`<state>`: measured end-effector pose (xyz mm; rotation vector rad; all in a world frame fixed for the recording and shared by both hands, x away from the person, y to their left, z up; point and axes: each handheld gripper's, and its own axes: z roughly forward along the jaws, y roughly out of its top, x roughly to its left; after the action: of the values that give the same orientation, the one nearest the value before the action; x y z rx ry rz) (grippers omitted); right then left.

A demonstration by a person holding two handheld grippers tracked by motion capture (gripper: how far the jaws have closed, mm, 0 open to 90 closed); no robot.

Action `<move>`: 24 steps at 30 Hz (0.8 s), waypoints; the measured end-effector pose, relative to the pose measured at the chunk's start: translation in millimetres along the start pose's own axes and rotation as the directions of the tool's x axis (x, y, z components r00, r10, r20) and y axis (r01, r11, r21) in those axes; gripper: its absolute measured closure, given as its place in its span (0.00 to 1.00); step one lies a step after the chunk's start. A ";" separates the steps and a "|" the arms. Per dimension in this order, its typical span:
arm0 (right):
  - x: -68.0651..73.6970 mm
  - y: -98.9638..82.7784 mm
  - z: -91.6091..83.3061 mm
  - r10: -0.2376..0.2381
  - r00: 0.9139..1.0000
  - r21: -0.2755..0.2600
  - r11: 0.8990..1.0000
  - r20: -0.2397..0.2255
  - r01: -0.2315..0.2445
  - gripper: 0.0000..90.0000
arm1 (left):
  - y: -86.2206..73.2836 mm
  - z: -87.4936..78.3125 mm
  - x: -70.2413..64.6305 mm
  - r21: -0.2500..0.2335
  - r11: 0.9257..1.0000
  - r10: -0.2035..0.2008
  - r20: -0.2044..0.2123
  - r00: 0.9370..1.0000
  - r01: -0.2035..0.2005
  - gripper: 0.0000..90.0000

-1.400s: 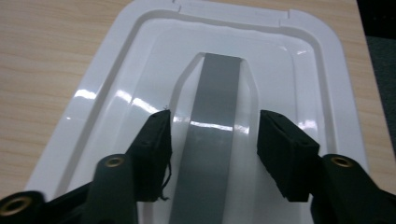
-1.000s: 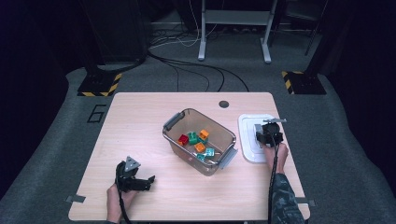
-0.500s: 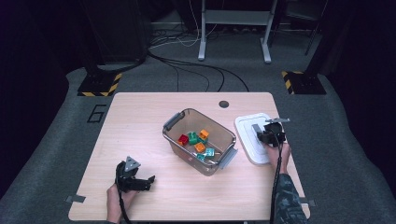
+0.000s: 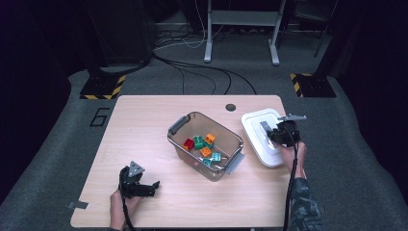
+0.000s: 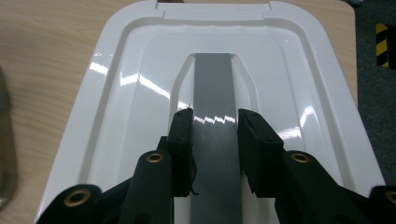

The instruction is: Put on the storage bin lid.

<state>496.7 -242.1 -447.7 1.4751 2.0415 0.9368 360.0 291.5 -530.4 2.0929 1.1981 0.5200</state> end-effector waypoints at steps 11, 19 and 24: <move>10.5 31.5 -36.7 -0.059 0.997 -0.034 0.998 -0.041 0.058 0.74 | 0.2 0.1 0.1 0.000 1.000 -0.001 0.000 1.000 0.001 0.00; 32.8 54.5 -62.8 -0.106 0.988 -0.074 0.992 -0.111 0.099 0.74 | 0.5 0.5 0.0 -0.003 1.000 -0.004 0.003 1.000 0.004 0.00; 59.0 66.9 -74.6 -0.140 0.977 -0.090 0.988 -0.163 0.127 0.74 | 0.1 0.5 -0.6 -0.007 1.000 -0.005 0.003 1.000 0.005 0.00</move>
<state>468.2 -192.7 -346.3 1.2369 2.1657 1.1065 360.0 290.8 -530.7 2.0833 1.1982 0.5180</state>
